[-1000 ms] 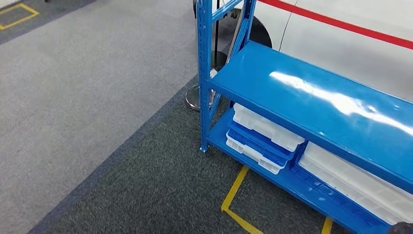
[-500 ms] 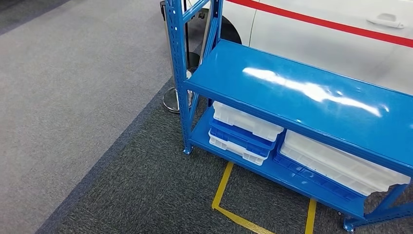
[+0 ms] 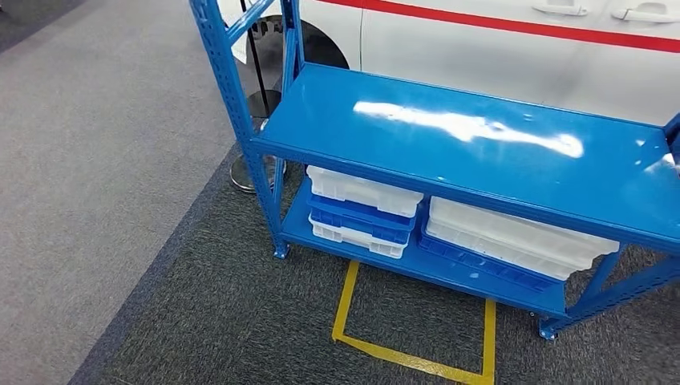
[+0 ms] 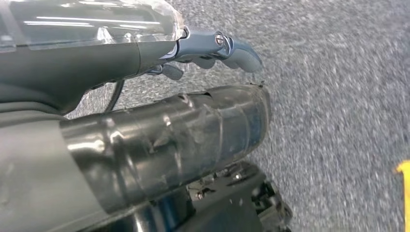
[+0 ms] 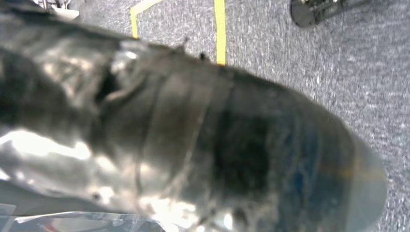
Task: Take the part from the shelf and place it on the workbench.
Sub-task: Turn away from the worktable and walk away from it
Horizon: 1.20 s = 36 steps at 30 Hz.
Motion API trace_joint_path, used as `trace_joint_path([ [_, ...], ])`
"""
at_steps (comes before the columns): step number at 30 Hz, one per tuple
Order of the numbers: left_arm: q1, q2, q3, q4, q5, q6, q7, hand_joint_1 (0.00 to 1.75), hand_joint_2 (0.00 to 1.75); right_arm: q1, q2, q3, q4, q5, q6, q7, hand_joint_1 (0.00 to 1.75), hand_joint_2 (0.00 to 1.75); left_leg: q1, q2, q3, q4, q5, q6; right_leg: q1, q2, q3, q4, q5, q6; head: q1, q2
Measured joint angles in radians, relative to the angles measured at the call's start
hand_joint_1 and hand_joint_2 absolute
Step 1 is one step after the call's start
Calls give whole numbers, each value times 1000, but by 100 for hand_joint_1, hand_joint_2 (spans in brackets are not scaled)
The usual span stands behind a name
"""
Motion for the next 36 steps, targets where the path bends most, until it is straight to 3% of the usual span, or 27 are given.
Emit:
trace_joint_path([
  [2, 0, 0, 0, 0, -2, 0, 0, 0, 0, 0, 0, 0, 1, 3, 3, 6, 0, 0, 3, -47, -39, 84, -51, -7, -2, 10, 2, -4, 3, -9, -1, 0],
  [4, 2, 0, 0, 0, -5, 0, 0, 0, 0, -2, 0, 0, 2, 8, 13, 17, 0, 0, 4, -70, -102, 206, -101, -8, 2, 20, 1, -2, 2, -16, -1, 0],
  [5, 4, 0, 0, 0, -7, 0, 1, 0, 0, -2, 0, 0, 3, 10, 19, 22, 0, 0, 4, -74, -123, 241, -102, -6, 4, 27, 2, -2, 1, -18, -1, 0],
  [6, 5, 0, 0, 0, -7, -1, 1, 0, 0, -2, 0, 0, 4, 12, 25, 25, 0, 0, 4, -75, -129, 241, -84, -3, 6, 33, 3, 0, 0, -19, -1, 0],
  [8, 7, 1, 0, 0, -8, -1, 1, 0, 0, -2, 0, 0, 6, 13, 30, 28, 0, 0, 3, -78, -96, 144, -9, 6, 8, 43, 8, 2, -4, -18, -1, 0],
  [10, 5, 1, 0, 0, -8, -1, 1, 0, 0, -3, 0, 1, 8, 13, 33, 31, 0, 0, 0, -86, -54, 37, 37, 15, 11, 49, 9, 7, -8, -12, -1, 0],
  [14, 2, 1, 0, 0, -12, -2, 1, 0, 0, -4, 1, 1, 9, 11, 49, 65, 0, 0, -2, -89, -39, -7, 44, 30, 10, 52, 6, 9, -10, 7, 0, 0],
  [16, 2, 1, 0, 0, -16, -4, 1, 0, 0, -4, 1, 1, 11, 11, 51, 86, 0, 87, 2, -85, -35, -17, 52, 43, 8, 44, -12, 52, -41, 18, 0, 0],
  [18, 1, 1, -1, 0, -19, -6, 0, 0, 0, -5, 1, 1, 13, 12, 52, 103, 0, 175, 2, -80, -36, -19, 54, 49, 3, 37, -66, 166, -103, 26, 0, 0],
  [20, 2, 1, -1, 0, -21, -8, 0, 0, 0, -6, 1, 1, 15, 15, 56, 112, 0, 175, 2, -75, -37, -18, 53, 50, -3, 35, -116, 268, -137, 33, 0, 0],
  [21, 2, 1, -1, 0, -21, -9, 0, 0, 0, -6, 0, 1, 15, 16, 59, 114, 0, 175, 2, -73, -36, -18, 52, 49, -6, 34, -120, 274, -127, 35, 0, 0],
  [23, 2, 1, -1, 0, -21, -10, -1, 0, 0, -5, 0, 1, 15, 16, 65, 110, 0, 175, 4, -72, -33, -15, 49, 46, -12, 29, -71, 175, -62, 37, 1, 0],
  [25, 1, 2, -1, 0, -20, -11, -3, 0, 87, -6, 3, 1, 17, 16, 71, 102, 0, 175, -2, -73, -35, -5, 40, 41, -17, 26, -13, 55, -19, 42, 1, 0],
  [27, 0, 4, -1, 0, -20, -11, -5, 0, 175, -7, 6, 1, 18, 15, 77, 96, 0, 175, -11, -74, -39, 3, 32, 39, -18, 29, 3, 17, -19, 37, -4, 0],
  [28, 0, 4, -1, 0, -19, -11, -7, 0, 175, -8, 7, 1, 19, 14, 78, 94, 0, 175, -12, -74, -40, 4, 31, 39, -17, 31, 3, 17, -17, 29, -7, 0],
  [36, 0, 4, -4, 0, -32, -24, -21, 0, 175, -8, 7, 1, 19, 22, 61, 106, 0, 175, -3, -75, -35, -4, 34, 24, -5, 31, 4, 19, -22, 16, -10, 0],
])
